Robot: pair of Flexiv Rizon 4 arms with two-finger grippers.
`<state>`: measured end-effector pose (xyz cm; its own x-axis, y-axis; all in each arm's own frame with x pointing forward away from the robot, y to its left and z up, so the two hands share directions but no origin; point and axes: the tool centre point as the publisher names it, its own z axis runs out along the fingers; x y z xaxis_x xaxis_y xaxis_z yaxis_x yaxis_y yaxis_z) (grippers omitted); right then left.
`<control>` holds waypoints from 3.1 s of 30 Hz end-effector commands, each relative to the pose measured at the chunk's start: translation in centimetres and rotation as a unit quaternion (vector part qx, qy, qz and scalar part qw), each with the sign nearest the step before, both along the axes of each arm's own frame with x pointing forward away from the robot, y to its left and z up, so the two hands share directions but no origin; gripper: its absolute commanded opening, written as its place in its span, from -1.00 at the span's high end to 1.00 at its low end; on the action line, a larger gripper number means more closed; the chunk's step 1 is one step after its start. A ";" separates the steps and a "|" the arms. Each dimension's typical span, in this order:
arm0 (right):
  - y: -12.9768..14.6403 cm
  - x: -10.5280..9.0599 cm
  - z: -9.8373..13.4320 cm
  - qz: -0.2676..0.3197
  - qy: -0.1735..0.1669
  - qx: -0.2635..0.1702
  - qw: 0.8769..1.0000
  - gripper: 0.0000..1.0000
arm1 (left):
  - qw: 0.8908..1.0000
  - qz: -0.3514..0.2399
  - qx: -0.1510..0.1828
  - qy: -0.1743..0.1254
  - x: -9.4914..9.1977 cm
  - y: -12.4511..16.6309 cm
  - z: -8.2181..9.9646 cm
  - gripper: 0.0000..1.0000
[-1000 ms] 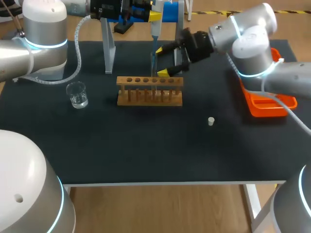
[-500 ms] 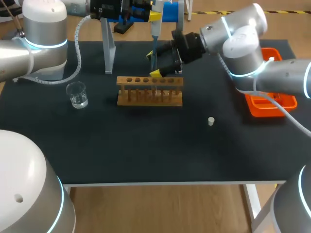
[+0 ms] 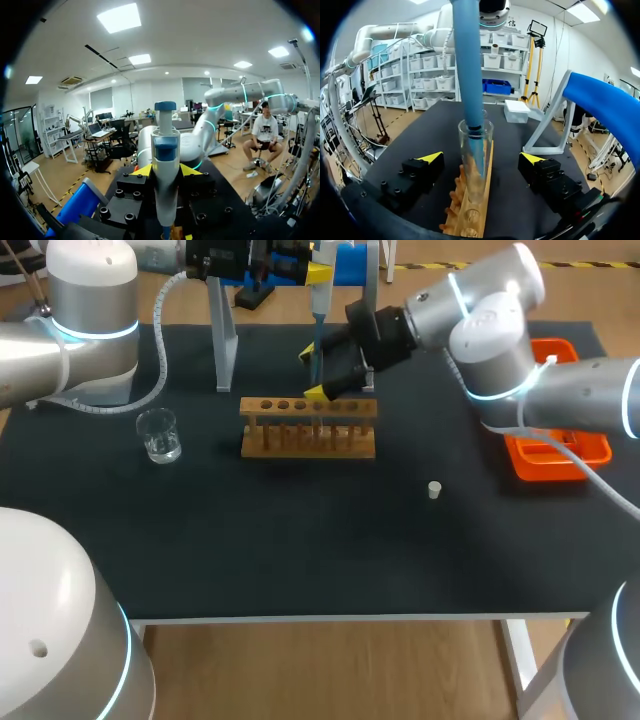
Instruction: Invert the test tube, pick up the pipette, mount the tip to pipette, aspirate from beaker and dispense into the tube, eject the tip, return the pipette, and cap with the stopper.
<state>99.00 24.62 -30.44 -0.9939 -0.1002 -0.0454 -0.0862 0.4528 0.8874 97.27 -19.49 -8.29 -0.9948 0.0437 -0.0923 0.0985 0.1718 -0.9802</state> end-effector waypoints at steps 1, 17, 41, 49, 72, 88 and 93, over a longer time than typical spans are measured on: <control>-0.1 -0.4 0.3 -0.002 -0.004 -0.004 1.000 -1.00 | 1.000 -0.001 0.001 0.000 0.1 0.1 0.1 1.00; -0.6 -0.9 1.0 -0.006 -0.019 -0.006 1.000 -1.00 | 1.000 -0.001 0.001 0.000 0.1 0.1 0.1 1.00; -0.7 -1.0 1.1 -0.006 -0.020 -0.007 1.000 -1.00 | 1.000 -0.001 0.002 -0.001 0.1 0.0 0.2 1.00; -0.7 -1.0 1.1 -0.006 -0.020 -0.007 1.000 -1.00 | 1.000 0.000 0.009 -0.011 -0.2 -0.5 1.4 1.00; -0.7 -1.0 1.1 -0.006 -0.020 -0.007 1.000 -1.00 | 0.999 0.004 0.017 -0.028 -0.8 -1.1 3.6 1.00; -0.7 -1.0 1.1 -0.006 -0.020 -0.007 1.000 -1.00 | 0.999 0.003 0.022 -0.033 -1.3 -1.5 4.6 1.00; -0.7 -1.0 1.1 -0.006 -0.020 -0.007 1.000 -1.00 | 0.999 0.004 0.024 -0.031 -1.4 -1.6 4.6 1.00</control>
<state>98.02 24.00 -29.44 -0.9923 -0.0901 -0.0845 -0.1169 0.4642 0.8780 96.08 -21.05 -3.81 -0.9873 0.0461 -0.1521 0.1585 0.2160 -0.9635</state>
